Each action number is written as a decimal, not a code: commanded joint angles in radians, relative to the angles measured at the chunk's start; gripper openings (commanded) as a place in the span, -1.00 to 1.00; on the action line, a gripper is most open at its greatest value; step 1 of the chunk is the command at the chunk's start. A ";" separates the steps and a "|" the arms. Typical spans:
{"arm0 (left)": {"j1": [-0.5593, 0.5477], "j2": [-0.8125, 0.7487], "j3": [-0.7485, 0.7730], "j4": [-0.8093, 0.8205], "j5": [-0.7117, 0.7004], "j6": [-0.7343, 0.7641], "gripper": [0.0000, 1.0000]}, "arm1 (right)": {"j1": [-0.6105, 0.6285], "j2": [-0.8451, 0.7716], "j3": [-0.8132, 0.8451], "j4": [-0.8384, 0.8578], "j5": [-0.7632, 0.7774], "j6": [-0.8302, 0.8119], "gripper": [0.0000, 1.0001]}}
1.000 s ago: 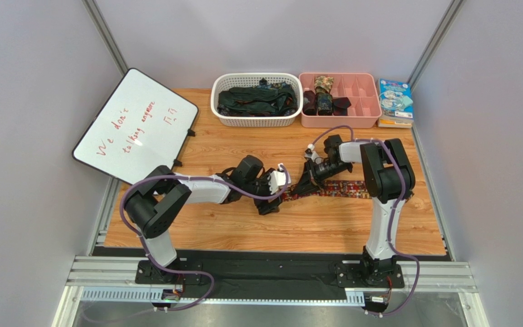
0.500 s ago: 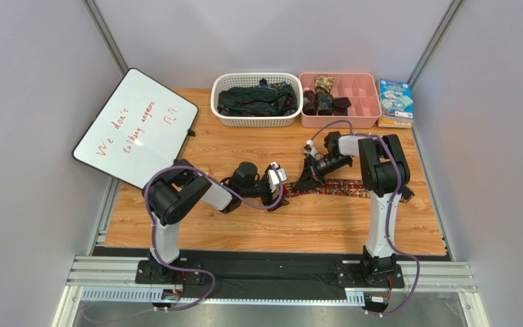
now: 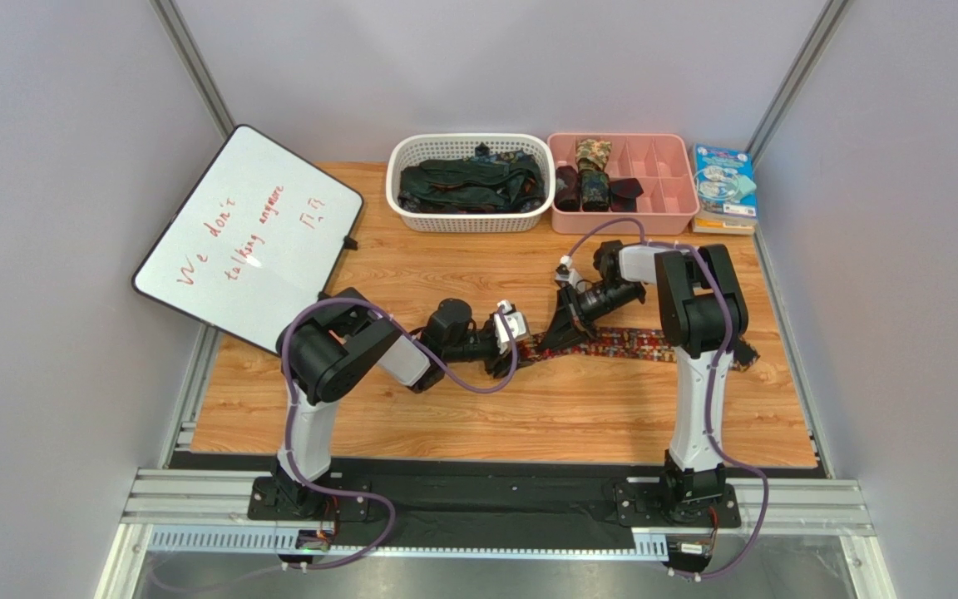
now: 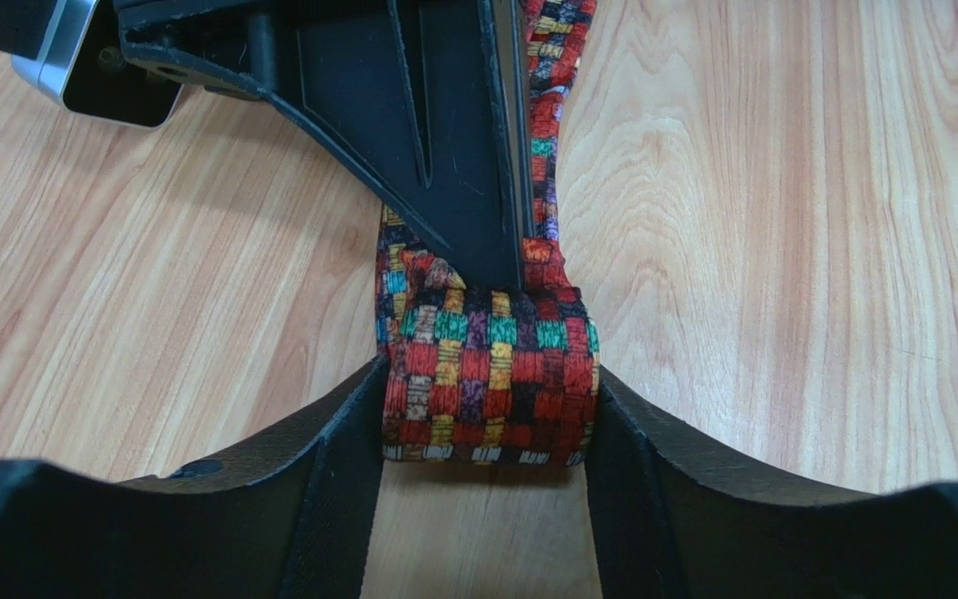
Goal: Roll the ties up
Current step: Roll the tie at the center of the board.
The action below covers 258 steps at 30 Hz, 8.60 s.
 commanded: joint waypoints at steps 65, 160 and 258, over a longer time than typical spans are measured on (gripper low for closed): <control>0.025 -0.192 0.264 -0.858 -0.065 -0.005 0.63 | 0.053 -0.057 -0.066 0.252 0.057 0.173 -1.00; 0.005 -0.222 -0.035 -0.312 0.023 -0.042 0.63 | 0.072 0.006 -0.097 0.089 0.258 0.068 -1.00; -0.043 -0.127 0.276 -0.956 -0.097 0.187 -0.71 | 0.046 -0.082 0.023 0.014 0.102 0.032 -0.21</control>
